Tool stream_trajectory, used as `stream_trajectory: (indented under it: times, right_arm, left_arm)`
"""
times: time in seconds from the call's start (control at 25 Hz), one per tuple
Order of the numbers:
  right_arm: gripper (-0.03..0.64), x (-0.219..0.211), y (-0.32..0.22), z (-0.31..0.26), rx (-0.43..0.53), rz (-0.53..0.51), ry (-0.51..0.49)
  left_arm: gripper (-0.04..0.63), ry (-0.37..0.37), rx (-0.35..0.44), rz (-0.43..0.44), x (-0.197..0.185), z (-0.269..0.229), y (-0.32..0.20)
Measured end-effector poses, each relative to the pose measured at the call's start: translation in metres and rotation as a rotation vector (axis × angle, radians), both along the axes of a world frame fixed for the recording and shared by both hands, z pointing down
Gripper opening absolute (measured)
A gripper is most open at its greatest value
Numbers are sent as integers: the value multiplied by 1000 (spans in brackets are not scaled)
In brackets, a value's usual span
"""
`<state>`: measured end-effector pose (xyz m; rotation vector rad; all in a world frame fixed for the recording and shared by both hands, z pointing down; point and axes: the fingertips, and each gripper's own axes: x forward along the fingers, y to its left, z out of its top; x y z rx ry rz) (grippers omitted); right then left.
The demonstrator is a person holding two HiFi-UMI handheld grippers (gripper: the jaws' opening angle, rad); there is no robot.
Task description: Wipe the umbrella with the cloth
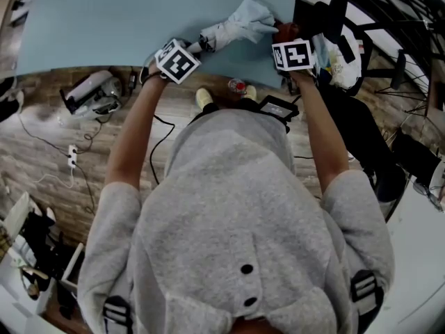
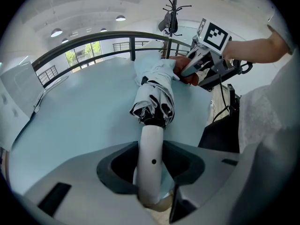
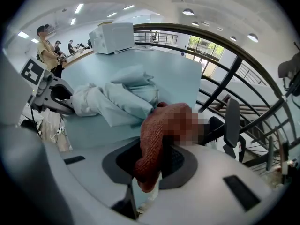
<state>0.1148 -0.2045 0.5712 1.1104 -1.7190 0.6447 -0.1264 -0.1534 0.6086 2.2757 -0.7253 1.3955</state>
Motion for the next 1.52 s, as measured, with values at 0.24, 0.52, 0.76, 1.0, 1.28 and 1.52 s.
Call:
stream_trajectory:
  times: [0.24,0.52,0.76,1.0,1.28,1.52]
  right_arm:
    - [81,-26,10,8,-17,-21,-36]
    - [81,-43,8,11,-49,-35,-98]
    - [81,-71,14,15,-86,-91,-135]
    - [81,-102,20,15,-97,-147,-166]
    - [81,-135,22,13,-99,-210,-194]
    - [81,-145,23,13,-112,-231,-196]
  left_arm:
    - [170,6,1,2,1,1,1]
    - [169,12,12,7,6,-1,0]
    - [169,15,8,8,4,0,0]
    - [167,8,10,12,4,0,0]
    - [167,7,7,8,4,0,0]
    - [166,21,15,13,6,-1,-3]
